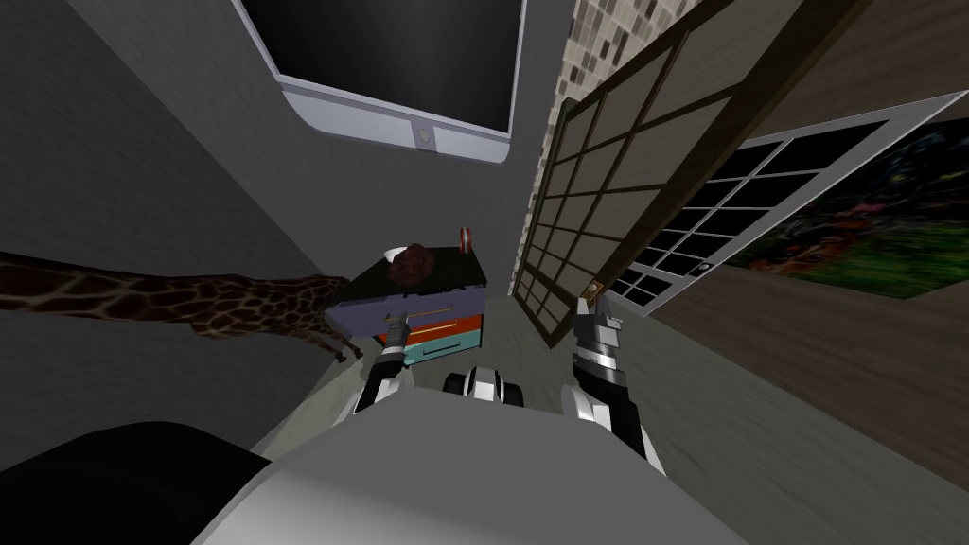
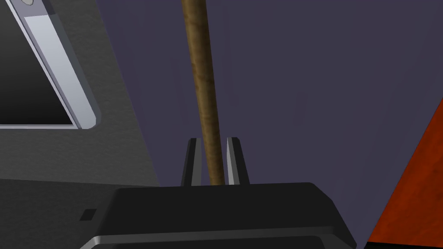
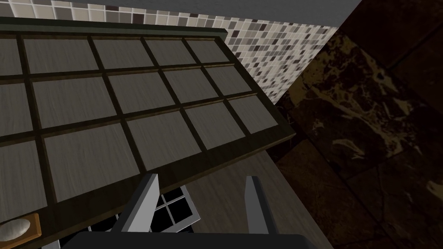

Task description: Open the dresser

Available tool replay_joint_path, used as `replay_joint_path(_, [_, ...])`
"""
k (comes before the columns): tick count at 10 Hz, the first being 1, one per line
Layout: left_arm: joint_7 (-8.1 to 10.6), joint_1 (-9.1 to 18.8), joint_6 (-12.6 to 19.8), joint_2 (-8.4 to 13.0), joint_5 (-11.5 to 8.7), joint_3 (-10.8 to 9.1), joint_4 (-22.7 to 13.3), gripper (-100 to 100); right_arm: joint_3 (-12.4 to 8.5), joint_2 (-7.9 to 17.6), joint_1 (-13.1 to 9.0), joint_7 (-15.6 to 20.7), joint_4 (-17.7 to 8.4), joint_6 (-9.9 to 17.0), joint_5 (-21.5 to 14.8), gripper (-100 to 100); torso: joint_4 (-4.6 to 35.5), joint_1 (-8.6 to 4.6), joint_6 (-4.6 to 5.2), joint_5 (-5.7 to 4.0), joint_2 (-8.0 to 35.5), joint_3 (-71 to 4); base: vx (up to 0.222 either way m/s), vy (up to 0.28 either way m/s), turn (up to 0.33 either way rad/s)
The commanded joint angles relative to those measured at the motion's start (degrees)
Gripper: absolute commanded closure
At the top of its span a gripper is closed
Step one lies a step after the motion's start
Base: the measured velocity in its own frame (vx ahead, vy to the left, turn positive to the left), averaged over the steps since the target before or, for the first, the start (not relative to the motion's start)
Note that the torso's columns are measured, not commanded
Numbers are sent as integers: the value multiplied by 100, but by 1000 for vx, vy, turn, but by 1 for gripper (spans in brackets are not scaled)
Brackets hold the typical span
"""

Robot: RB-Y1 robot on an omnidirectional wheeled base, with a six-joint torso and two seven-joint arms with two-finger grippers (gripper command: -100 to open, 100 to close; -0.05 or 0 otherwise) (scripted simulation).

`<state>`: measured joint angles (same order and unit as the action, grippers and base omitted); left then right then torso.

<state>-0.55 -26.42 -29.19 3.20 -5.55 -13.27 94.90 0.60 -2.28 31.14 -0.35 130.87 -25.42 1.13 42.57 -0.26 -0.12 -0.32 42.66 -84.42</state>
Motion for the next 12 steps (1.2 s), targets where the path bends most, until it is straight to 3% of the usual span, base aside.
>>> replay_joint_path(1, [13, -93, -9, -8, 3, 33, 65, 100, 0, 0, 1, 0, 0, 0, 0, 0, -5, 14, 4, 1, -33, -17, -111, -56, 8])
replay_joint_path(9, [58, -427, -149, -14, 16, 145, 325, 100, 0, 0, 0, 0, 0, 0, 0, 0, -9, 1, 7, 11, -7, 0, -171, -70, 13])
replay_joint_path(10, [97, -589, 48, -17, -23, 138, 536, -100, 0, 0, 0, 0, 0, 0, 0, 0, -3, 6, 5, 3, -8, -4, -71, -31, -28])
replay_joint_path(12, [145, -759, 209, 5, -68, 115, 842, -100, -1, 1, 3, 0, 0, 0, 0, 0, -32, 35, 12, 26, -84, -45, 48, -3, -19])
